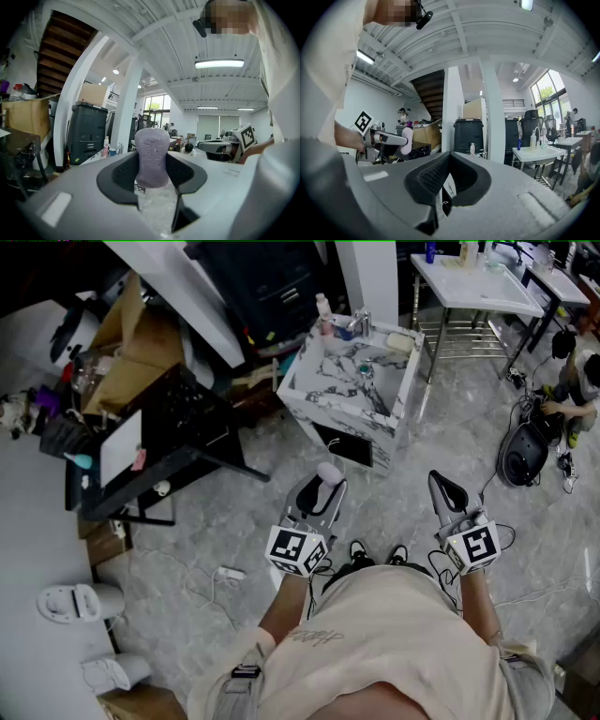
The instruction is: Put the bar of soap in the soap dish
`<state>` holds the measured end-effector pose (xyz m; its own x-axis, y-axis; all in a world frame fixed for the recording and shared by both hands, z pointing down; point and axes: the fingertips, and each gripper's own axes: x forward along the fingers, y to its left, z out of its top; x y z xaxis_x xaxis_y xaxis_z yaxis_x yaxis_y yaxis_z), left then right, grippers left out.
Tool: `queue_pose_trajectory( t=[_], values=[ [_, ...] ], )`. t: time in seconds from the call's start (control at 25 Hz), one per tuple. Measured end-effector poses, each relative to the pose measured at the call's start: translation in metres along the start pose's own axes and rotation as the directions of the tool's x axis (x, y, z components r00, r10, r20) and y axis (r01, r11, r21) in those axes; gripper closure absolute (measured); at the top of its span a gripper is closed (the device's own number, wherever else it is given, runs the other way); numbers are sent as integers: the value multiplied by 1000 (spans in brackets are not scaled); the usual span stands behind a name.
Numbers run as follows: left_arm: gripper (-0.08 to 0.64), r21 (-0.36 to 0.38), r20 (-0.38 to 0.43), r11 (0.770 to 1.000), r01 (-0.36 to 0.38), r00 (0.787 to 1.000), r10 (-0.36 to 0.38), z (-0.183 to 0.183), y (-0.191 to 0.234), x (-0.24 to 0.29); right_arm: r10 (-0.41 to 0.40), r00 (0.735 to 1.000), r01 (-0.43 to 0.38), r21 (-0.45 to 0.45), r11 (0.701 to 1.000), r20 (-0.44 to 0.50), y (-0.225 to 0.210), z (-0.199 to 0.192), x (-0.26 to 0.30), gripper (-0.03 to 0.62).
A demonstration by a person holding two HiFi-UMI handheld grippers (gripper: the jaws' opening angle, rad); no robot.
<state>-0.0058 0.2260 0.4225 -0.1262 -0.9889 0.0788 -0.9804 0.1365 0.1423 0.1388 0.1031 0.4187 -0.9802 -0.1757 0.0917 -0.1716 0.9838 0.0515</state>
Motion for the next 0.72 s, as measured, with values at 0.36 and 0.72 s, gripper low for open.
queue_pose_trajectory(
  t=[0.36, 0.72],
  values=[
    [357, -40, -1, 999, 16, 1000, -16, -4, 18, -1, -43, 999, 43, 9, 999, -12, 4, 3, 17, 592],
    [357, -63, -31, 996, 62, 997, -64, -20, 52, 1, -88, 995, 90, 34, 995, -52, 22, -12, 37, 592]
  ],
)
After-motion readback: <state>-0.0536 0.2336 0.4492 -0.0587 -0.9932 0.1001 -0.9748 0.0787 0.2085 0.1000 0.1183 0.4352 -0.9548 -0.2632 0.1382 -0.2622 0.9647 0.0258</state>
